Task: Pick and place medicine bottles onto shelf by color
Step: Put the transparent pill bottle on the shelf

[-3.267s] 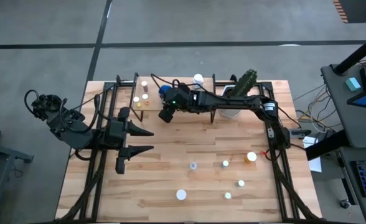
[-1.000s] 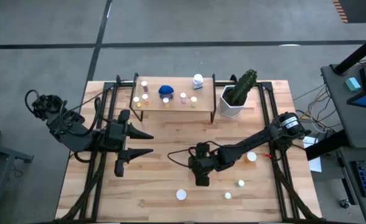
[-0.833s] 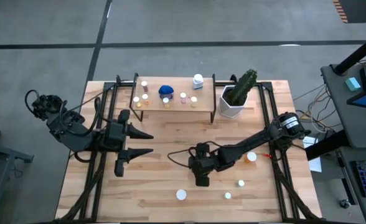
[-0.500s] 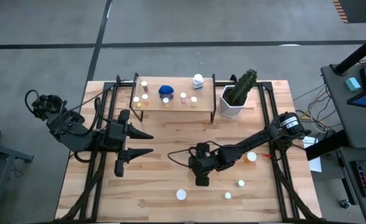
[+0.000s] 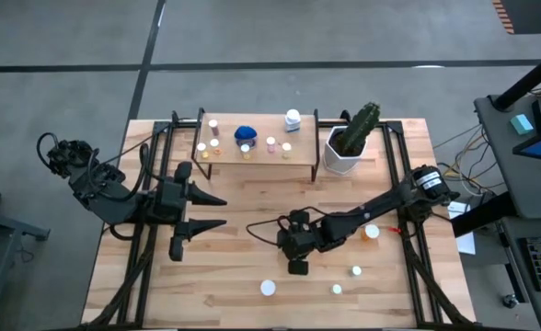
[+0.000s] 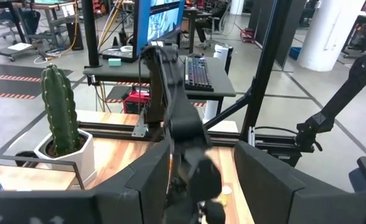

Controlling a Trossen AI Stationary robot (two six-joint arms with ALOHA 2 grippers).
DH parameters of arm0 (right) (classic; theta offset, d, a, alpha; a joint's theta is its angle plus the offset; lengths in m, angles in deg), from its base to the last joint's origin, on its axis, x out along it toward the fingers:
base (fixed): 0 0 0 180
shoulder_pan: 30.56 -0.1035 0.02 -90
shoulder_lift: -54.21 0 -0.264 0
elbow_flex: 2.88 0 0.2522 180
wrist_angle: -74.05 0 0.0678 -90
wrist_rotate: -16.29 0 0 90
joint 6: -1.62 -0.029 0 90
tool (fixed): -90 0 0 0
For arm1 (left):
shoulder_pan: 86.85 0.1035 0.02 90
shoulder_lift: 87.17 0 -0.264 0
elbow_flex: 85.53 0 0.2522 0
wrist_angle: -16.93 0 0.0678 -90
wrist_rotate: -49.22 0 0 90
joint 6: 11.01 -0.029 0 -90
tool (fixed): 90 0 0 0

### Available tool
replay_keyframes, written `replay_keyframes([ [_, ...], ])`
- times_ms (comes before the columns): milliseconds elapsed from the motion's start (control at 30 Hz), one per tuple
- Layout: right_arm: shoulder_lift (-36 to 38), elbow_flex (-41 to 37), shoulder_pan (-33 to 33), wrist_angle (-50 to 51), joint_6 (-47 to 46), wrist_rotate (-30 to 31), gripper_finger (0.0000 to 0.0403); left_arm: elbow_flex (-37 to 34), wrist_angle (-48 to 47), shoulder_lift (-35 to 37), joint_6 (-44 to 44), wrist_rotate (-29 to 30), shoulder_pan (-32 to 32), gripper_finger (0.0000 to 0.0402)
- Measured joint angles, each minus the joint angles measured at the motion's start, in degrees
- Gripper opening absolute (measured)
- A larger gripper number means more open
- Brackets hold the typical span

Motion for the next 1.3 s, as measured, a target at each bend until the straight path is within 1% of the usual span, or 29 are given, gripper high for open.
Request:
replay_keyframes([
  [133,3.9,9.3,2.5,9.8,-4.2,0.4,0.0135,0.0,-0.1,0.0,-2.1,0.0,0.0,0.0164],
  [233,6.2,17.0,6.1,16.2,-6.4,0.7,0.0136,-0.4,-0.1,0.0,-3.9,0.1,-0.6,0.0164],
  [400,8.6,29.8,15.5,27.9,-12.5,2.3,0.0136,-2.4,0.1,0.1,-5.9,0.1,-1.1,0.0164],
  [500,9.0,35.3,22.1,33.5,-15.5,2.4,0.0136,-3.6,0.5,0.1,-5.9,0.1,-1.2,0.0164],
  [567,9.0,37.6,26.2,35.8,-16.2,2.4,0.0136,-4.1,1.0,0.1,-5.9,0.1,-1.2,0.0164],
  [700,8.5,38.5,32.3,37.4,-15.2,2.4,0.0136,-4.4,1.8,0.1,-5.9,0.1,-1.2,0.0164],
  [833,7.6,36.5,35.3,36.8,-13.3,3.4,0.0136,-4.4,2.2,0.3,-5.8,0.0,-1.2,0.0164],
  [1000,6.2,34.1,37.5,36.7,-11.4,6.7,0.0136,-4.4,2.8,0.4,-5.6,0.1,-1.2,0.0164],
  [1167,4.8,30.2,38.7,36.3,-10.6,6.8,0.0136,-4.4,2.9,0.4,-5.6,0.1,-1.1,0.0164],
  [1300,4.7,27.0,39.0,33.2,-9.8,6.7,0.0136,-4.4,3.1,0.4,-5.6,0.1,-1.1,0.0164],
])
